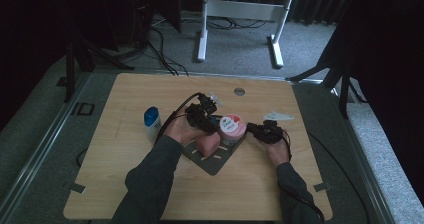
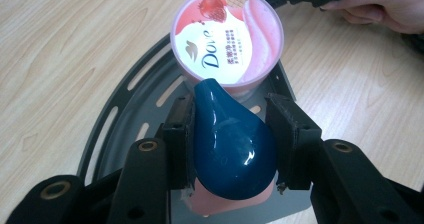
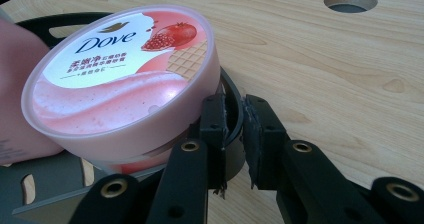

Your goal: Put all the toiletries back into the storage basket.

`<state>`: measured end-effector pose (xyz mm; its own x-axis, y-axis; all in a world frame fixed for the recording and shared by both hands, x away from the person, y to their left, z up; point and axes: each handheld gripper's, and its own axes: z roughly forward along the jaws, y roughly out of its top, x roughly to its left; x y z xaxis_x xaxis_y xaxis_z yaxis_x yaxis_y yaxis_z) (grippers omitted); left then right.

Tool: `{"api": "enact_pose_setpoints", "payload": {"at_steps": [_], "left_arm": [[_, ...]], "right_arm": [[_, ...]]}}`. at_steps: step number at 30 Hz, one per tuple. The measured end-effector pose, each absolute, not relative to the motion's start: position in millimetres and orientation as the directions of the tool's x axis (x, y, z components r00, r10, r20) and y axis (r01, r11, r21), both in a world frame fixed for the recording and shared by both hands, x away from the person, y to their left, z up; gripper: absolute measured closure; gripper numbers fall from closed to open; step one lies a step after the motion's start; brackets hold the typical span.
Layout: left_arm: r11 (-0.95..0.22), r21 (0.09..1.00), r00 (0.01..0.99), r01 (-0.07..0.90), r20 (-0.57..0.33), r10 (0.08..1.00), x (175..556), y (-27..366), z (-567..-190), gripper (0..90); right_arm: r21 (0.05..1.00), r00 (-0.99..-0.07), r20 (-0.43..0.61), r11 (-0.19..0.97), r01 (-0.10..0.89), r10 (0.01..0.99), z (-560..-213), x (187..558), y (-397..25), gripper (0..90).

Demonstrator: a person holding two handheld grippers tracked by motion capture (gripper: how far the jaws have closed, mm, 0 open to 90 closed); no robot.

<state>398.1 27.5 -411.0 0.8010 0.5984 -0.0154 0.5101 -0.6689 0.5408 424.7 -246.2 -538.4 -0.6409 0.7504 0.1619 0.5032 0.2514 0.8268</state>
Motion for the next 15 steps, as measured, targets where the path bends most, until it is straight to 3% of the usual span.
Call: {"api": "enact_pose_setpoints", "payload": {"at_steps": [15], "left_arm": [[-0.649,0.549,0.784,0.527,-0.021,0.62,414.3,25.6,-411.3,57.8]], "right_arm": [[0.827,-0.643,0.166,0.25,0.504,0.747,-538.5,424.2,-246.4,79.4]]}}
